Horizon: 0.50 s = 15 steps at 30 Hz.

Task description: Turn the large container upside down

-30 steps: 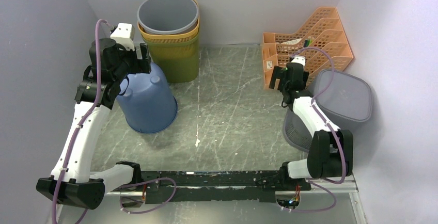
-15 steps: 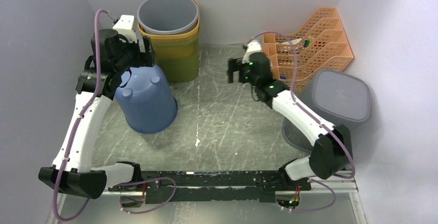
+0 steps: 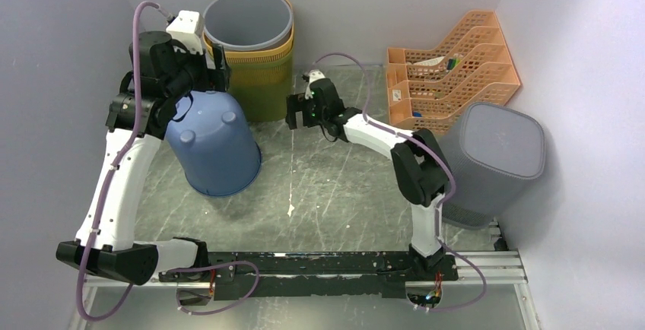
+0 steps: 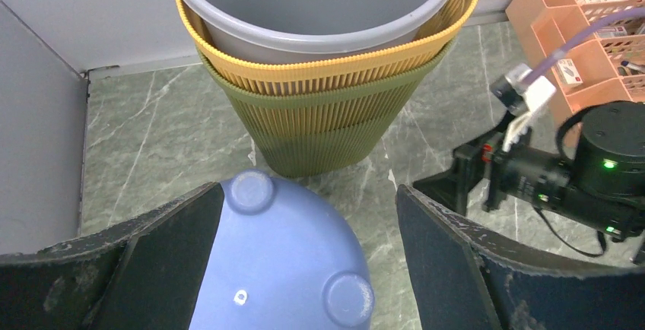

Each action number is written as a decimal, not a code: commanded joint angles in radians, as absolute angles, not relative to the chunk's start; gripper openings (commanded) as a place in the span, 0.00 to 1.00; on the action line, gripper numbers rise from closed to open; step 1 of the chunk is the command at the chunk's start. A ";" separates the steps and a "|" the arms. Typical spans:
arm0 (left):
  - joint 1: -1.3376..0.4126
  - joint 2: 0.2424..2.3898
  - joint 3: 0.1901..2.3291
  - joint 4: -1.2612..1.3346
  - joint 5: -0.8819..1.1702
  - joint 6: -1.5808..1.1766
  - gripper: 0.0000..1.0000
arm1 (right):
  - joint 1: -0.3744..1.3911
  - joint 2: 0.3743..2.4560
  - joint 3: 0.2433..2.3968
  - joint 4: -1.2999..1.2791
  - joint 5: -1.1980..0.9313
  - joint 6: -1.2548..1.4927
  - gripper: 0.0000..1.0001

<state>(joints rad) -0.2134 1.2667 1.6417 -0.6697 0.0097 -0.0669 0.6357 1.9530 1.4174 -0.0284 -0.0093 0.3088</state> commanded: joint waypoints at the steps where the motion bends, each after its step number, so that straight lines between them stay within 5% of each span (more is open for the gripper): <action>1: -0.221 1.253 1.645 -0.682 0.059 -0.049 0.95 | 0.696 2.053 1.512 0.103 -0.080 0.391 1.00; 15: -0.220 1.211 1.662 -0.691 0.082 -0.047 0.96 | 0.925 2.335 1.844 0.047 -0.063 0.449 1.00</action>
<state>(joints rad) -0.2138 1.2388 1.6409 -0.6861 0.0521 -0.0517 0.8745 2.3054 1.7733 0.0536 -0.0483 0.4198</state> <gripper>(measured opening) 0.956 0.999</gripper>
